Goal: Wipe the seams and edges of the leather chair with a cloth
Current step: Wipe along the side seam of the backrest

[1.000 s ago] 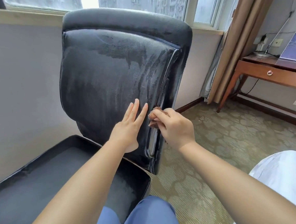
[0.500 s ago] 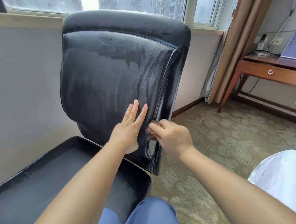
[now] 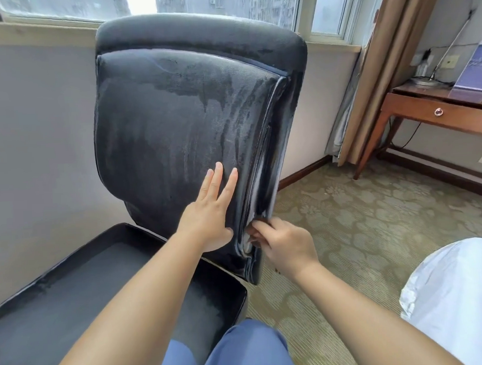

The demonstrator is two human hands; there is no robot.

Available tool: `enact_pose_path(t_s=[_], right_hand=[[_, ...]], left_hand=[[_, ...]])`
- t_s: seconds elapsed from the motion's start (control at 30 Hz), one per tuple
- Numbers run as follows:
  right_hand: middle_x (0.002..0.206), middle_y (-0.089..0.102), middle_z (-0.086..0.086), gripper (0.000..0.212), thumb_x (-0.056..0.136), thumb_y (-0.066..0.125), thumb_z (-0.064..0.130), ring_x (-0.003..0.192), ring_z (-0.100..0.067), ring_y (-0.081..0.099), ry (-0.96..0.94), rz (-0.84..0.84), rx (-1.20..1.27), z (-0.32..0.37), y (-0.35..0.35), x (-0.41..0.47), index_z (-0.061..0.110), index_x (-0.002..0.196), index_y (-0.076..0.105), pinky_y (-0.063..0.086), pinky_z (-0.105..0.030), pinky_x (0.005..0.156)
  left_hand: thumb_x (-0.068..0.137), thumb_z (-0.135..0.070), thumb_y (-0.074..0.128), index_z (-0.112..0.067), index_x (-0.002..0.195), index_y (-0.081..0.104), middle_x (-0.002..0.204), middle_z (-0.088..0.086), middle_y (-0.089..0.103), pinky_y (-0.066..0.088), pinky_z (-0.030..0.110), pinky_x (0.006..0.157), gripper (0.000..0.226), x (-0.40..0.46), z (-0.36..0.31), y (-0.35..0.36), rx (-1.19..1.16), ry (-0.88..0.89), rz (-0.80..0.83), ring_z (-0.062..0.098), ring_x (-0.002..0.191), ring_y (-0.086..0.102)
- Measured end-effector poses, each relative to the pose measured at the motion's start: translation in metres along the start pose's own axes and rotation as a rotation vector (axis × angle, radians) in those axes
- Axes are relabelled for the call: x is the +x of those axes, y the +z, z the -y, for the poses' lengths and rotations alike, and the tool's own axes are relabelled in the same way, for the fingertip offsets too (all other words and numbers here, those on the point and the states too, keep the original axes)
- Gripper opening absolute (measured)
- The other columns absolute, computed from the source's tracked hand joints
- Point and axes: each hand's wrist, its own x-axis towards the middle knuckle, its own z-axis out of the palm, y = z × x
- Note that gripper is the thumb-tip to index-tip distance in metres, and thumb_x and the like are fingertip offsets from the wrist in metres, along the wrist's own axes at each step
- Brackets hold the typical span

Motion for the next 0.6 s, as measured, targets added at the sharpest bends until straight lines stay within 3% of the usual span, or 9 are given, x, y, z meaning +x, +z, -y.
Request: enact_pose_path(t_s=[0.07, 0.17, 0.27, 0.4, 0.5, 0.6], right_hand=[[0.077, 0.065, 0.003, 0.024, 0.081, 0.056, 0.028, 0.059, -0.017, 0.062, 0.077, -0.063, 0.054, 0.002, -0.012, 0.013, 0.022, 0.1, 0.07, 0.045, -0.023, 0.042], [0.079, 0.065, 0.002, 0.024, 0.078, 0.066, 0.02, 0.061, -0.02, 0.062, 0.18, -0.06, 0.133, 0.014, -0.021, 0.026, 0.02, 0.102, 0.068, 0.043, -0.024, 0.044], [0.096, 0.064, -0.001, 0.027, 0.088, 0.058, 0.02, 0.08, -0.025, 0.062, 0.325, 0.147, 0.201, 0.026, -0.012, 0.018, 0.02, 0.115, 0.06, 0.039, -0.026, 0.056], [0.118, 0.057, -0.001, 0.034, 0.095, 0.045, 0.026, 0.099, -0.024, 0.058, 0.434, 0.413, 0.231, 0.033, 0.005, -0.004, 0.025, 0.13, 0.047, 0.047, -0.032, 0.073], [0.119, 0.059, -0.001, 0.036, 0.094, 0.047, 0.025, 0.101, -0.023, 0.058, 0.429, 0.348, 0.217, 0.028, 0.0, 0.0, 0.024, 0.13, 0.048, 0.046, -0.032, 0.075], [0.113, 0.062, -0.001, 0.034, 0.091, 0.051, 0.022, 0.095, -0.024, 0.061, 0.476, 0.122, 0.28, 0.018, -0.012, 0.019, 0.02, 0.125, 0.052, 0.047, -0.032, 0.07]], left_hand=[[0.087, -0.026, 0.059, -0.036, 0.141, -0.035, 0.15, -0.006, -0.042, 0.05, 0.025, 0.084, 0.109, 0.001, -0.001, 0.002, -0.023, -0.001, -0.014, 0.014, 0.143, -0.031], [0.089, -0.032, 0.055, -0.037, 0.138, -0.037, 0.152, -0.004, -0.04, 0.045, 0.029, 0.097, 0.104, 0.003, -0.001, 0.008, -0.049, -0.001, -0.052, 0.015, 0.143, -0.03], [0.09, -0.033, 0.051, -0.04, 0.135, -0.036, 0.153, -0.005, -0.038, 0.029, 0.04, 0.113, 0.098, 0.003, 0.001, 0.014, -0.082, 0.0, -0.081, 0.013, 0.144, -0.029], [0.09, -0.029, 0.045, -0.04, 0.135, -0.036, 0.153, -0.006, -0.039, 0.024, 0.045, 0.116, 0.093, 0.005, 0.003, 0.017, -0.098, 0.005, -0.074, 0.012, 0.143, -0.03], [0.09, -0.035, 0.047, -0.04, 0.135, -0.035, 0.153, -0.006, -0.038, 0.026, 0.043, 0.115, 0.093, 0.005, 0.003, 0.02, -0.092, 0.004, -0.097, 0.012, 0.143, -0.029], [0.091, -0.039, 0.046, -0.04, 0.134, -0.037, 0.148, -0.008, -0.043, 0.026, 0.042, 0.115, 0.093, 0.006, 0.002, 0.022, -0.085, -0.003, -0.111, 0.011, 0.143, -0.029]])
